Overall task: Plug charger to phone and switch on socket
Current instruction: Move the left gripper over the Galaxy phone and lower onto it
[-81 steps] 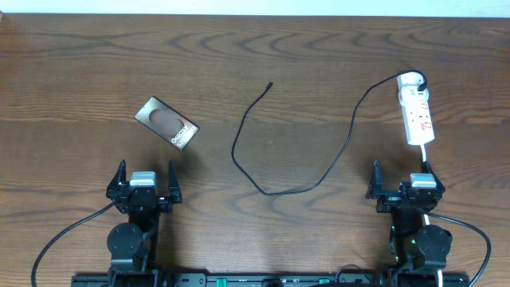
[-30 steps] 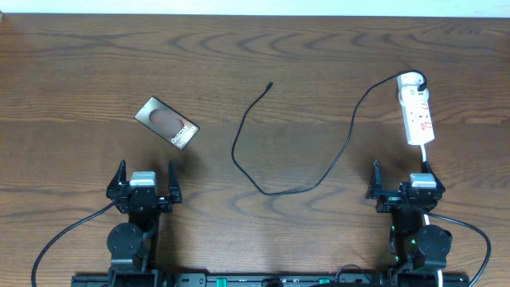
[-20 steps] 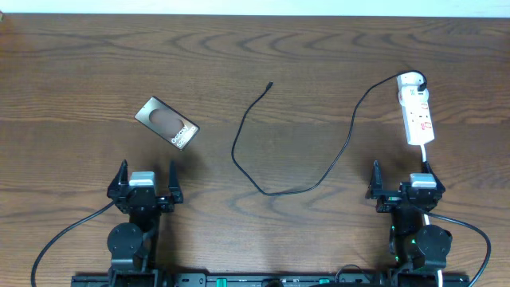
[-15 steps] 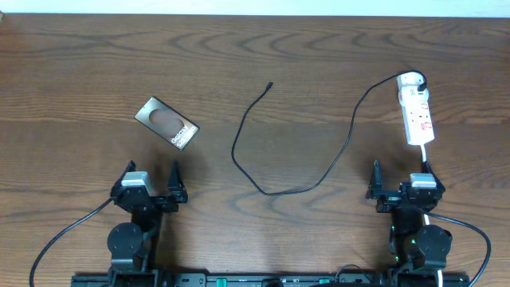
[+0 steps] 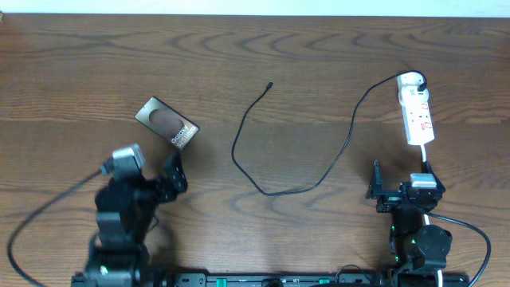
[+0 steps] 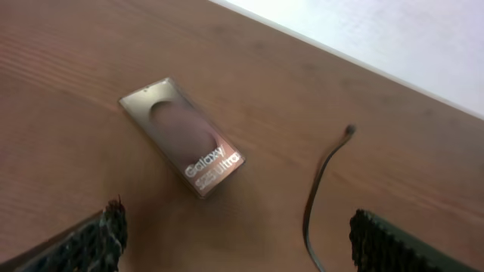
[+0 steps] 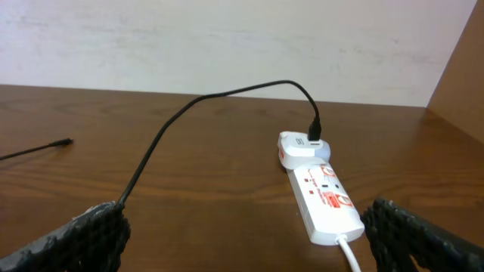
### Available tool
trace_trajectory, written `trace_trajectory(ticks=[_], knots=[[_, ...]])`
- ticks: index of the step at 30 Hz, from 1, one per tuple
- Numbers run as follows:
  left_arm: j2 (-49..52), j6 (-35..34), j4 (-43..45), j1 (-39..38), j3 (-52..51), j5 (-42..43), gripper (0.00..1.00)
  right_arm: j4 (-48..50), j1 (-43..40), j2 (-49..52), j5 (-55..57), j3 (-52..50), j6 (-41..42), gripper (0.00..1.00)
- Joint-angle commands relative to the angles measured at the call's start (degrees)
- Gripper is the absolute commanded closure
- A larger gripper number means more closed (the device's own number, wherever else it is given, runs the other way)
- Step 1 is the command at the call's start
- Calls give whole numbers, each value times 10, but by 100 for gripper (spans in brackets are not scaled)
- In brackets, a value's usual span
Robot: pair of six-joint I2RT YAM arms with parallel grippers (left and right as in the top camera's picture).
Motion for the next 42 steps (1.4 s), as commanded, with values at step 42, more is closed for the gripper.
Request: trace_trajectory(ticks=[42], knots=[[631, -294, -392, -2, 577, -55, 2, -3, 5, -1, 5, -1, -5, 1]])
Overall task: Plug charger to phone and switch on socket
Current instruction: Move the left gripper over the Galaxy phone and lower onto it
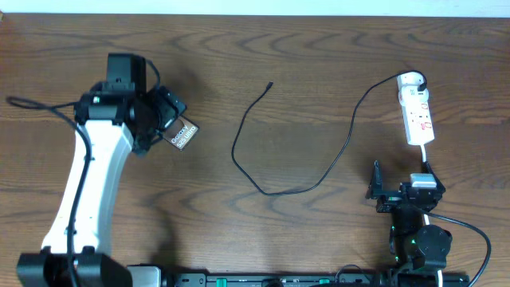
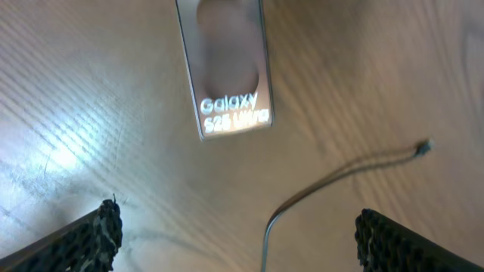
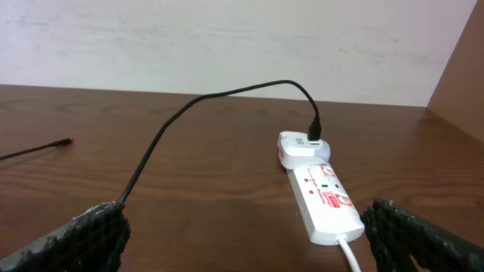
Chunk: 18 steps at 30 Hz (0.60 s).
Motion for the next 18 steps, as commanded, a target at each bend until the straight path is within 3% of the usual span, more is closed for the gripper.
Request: trace_trajectory(ticks=[1, 7, 13, 18], knots=[[68, -22, -33, -1, 73, -41, 2, -2, 5, -1, 5, -1, -5, 1], [186, -23, -60, 1, 170, -63, 2, -2, 5, -1, 5, -1, -5, 1], [266, -63, -60, 24, 193, -56, 2, -2, 5, -1, 5, -1, -5, 1], [335, -9, -37, 62, 193, 10, 2, -2, 5, -1, 5, -1, -5, 1]])
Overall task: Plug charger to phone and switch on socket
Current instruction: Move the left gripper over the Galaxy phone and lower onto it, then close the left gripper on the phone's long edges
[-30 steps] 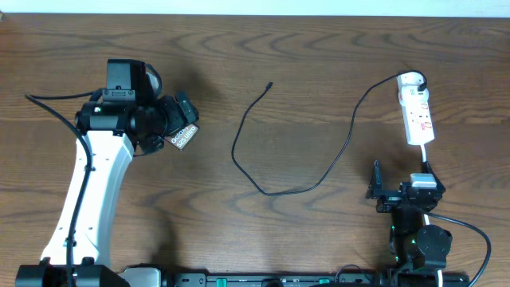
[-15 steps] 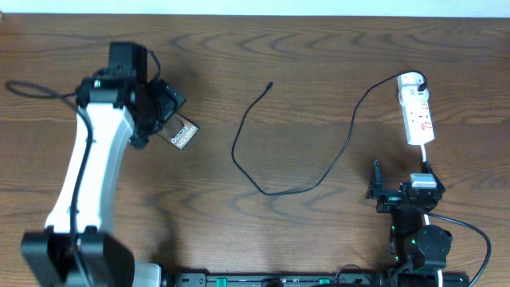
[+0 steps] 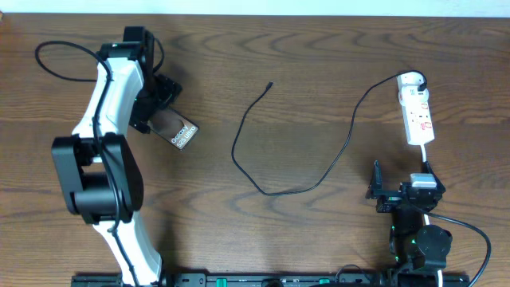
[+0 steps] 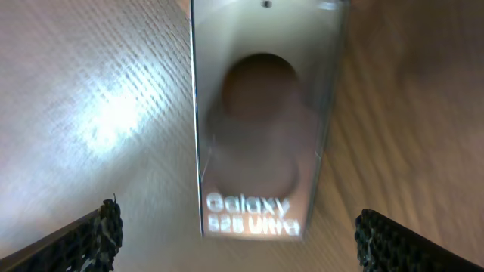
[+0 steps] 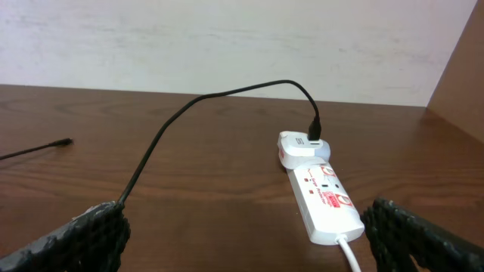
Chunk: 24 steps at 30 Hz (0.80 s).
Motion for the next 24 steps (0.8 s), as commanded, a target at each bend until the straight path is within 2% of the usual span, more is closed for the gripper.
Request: trace_trajectory(ticks=[1, 5, 10, 24], knots=[[44, 35, 9, 28, 12, 40, 2, -3, 5, -1, 5, -1, -5, 1], [59, 53, 29, 32, 12, 35, 2, -3, 5, -1, 5, -1, -5, 1], [60, 52, 49, 22, 12, -10, 2, -3, 5, -1, 5, -1, -5, 1], [73, 53, 72, 21, 9, -9, 2, -3, 5, 0, 5, -1, -5, 1]])
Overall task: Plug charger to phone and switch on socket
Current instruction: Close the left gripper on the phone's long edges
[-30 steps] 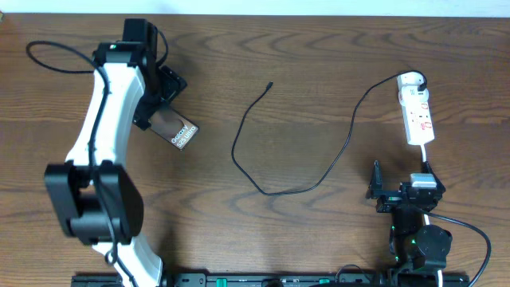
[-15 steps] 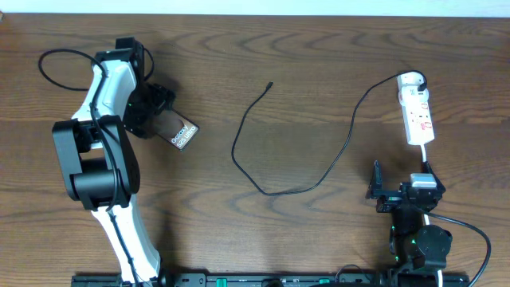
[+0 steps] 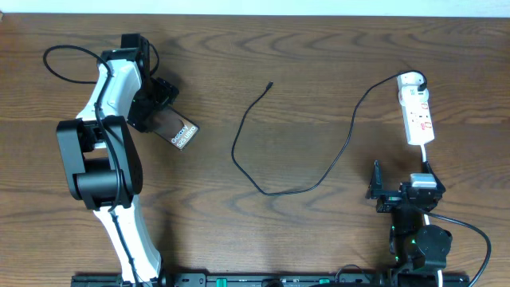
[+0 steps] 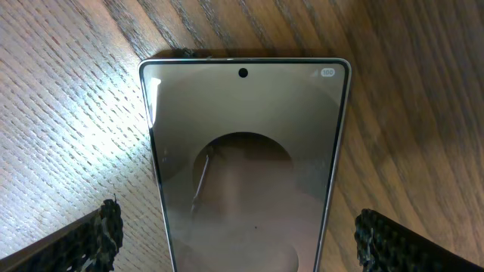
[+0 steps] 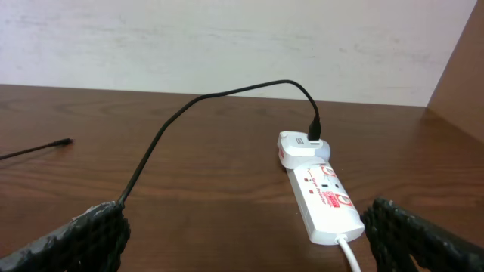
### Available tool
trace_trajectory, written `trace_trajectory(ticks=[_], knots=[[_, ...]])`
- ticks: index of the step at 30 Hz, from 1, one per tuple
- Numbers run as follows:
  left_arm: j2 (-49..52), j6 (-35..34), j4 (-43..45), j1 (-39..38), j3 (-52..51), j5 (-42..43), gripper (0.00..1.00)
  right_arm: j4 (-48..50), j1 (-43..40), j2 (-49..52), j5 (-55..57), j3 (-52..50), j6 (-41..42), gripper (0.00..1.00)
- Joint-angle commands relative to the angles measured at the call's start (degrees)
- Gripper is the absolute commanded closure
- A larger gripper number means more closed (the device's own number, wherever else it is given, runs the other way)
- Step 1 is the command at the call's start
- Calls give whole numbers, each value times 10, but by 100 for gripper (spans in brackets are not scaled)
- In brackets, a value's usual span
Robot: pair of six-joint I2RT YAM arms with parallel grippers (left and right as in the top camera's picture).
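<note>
The bronze phone (image 3: 181, 132) lies screen-up at the far left of the table. In the left wrist view the phone (image 4: 246, 166) fills the middle, its camera-hole end away from me. My left gripper (image 3: 155, 105) is open just above it, one finger (image 4: 102, 236) on each long side, touching nothing. The black charger cable (image 3: 247, 127) snakes across the centre; its free plug (image 3: 269, 84) lies loose. Its other end enters the white adapter (image 5: 301, 149) in the white power strip (image 5: 325, 198). My right gripper (image 5: 246, 242) is open and empty, facing the strip.
The strip's white lead (image 3: 425, 155) runs toward the right arm's base (image 3: 418, 239). The left arm's own cable (image 3: 68, 52) loops at the far left. A pale wall (image 5: 227, 38) stands behind the wooden table (image 3: 319, 48).
My left gripper is closer to the phone. The phone's far end with the camera hole now shows sharply and the printed label has left the wrist view. The right arm has not moved.
At first my left arm sat folded at the front left, the phone ahead of its open gripper. Then it reached over the phone, then hovered close above it. Now its open fingers flank the phone. The right arm, cable and strip stayed still.
</note>
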Motion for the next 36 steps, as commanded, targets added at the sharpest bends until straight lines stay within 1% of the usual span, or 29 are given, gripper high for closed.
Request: trace_trajectory(ticks=[1, 10, 19, 24, 29, 32, 36], knots=[[11, 10, -1, 1, 9, -13, 2, -3, 5, 0, 5, -1, -5, 1], [42, 12, 2, -2, 9, -13, 2, -3, 5, 0, 5, -1, -5, 1], [51, 14, 9, -2, 9, -12, 2, -3, 5, 0, 5, -1, -5, 1], [59, 11, 1, -2, 0, 5, 2, -3, 5, 0, 5, -1, -5, 1], [59, -16, -2, -3, -14, 11, 2, -3, 5, 0, 5, -1, -5, 1], [59, -19, -2, -3, -20, 39, 2, -3, 5, 0, 5, -1, -5, 1], [59, -18, -3, -11, -21, 40, 2, -3, 5, 0, 5, -1, -5, 1]])
